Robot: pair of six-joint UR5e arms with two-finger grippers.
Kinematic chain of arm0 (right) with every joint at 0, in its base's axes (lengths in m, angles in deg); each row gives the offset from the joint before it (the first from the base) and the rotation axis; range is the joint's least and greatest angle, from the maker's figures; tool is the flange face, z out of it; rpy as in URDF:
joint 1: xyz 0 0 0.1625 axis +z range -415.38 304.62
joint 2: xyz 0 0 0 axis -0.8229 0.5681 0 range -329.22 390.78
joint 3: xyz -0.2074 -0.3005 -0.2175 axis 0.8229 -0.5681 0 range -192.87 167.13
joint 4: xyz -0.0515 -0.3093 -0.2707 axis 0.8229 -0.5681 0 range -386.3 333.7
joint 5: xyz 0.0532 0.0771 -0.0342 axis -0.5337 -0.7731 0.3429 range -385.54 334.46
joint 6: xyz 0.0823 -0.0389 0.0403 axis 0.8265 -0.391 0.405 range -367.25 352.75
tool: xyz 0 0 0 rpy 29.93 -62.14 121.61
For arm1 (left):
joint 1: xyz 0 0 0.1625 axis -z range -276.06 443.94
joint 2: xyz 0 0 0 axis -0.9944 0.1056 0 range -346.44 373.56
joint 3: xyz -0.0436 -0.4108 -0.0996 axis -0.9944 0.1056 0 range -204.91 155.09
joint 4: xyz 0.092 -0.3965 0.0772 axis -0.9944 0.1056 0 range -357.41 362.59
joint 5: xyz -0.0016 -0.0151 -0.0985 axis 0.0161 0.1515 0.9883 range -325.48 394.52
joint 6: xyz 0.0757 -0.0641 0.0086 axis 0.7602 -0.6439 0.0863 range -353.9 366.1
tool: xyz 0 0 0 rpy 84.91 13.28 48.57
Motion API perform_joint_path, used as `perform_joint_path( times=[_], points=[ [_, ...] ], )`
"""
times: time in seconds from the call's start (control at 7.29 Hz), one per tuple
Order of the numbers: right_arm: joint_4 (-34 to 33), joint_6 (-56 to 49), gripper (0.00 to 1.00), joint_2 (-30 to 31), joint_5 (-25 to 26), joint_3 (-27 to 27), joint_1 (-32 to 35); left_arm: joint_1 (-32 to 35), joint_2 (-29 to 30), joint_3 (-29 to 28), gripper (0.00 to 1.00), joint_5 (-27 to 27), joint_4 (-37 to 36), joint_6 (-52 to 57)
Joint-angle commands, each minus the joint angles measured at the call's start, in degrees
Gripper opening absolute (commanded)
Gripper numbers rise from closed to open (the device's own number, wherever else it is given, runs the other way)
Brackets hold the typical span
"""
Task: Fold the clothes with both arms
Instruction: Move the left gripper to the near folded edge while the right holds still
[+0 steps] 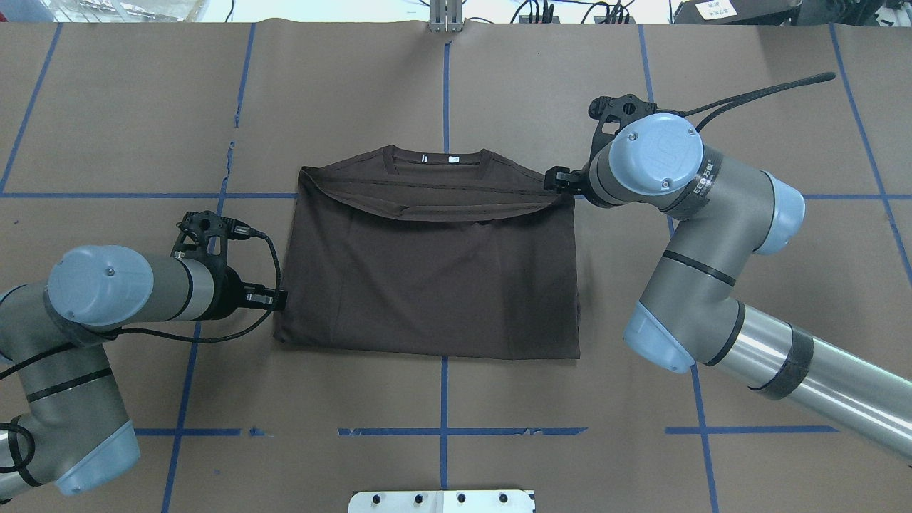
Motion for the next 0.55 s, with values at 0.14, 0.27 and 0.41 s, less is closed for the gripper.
perform_joint_path(
  times=[0.14,0.27,0.41],
  points=[
    [-0.08,0.07,1.00,0.07,0.31,-0.13,-0.09,-3.65,-0.23,0.73,0.60,-0.42,0.22,-3.73],
    [0.00,0.42,1.00,0.08,0.40,-0.13,-0.01,-4.53,-0.14,0.64,0.50,-0.60,0.22,-5.30],
    [0.00,0.51,1.00,0.08,0.40,-0.13,-0.09,-4.54,-0.14,0.73,0.33,-0.60,0.22,-5.49]
  ],
)
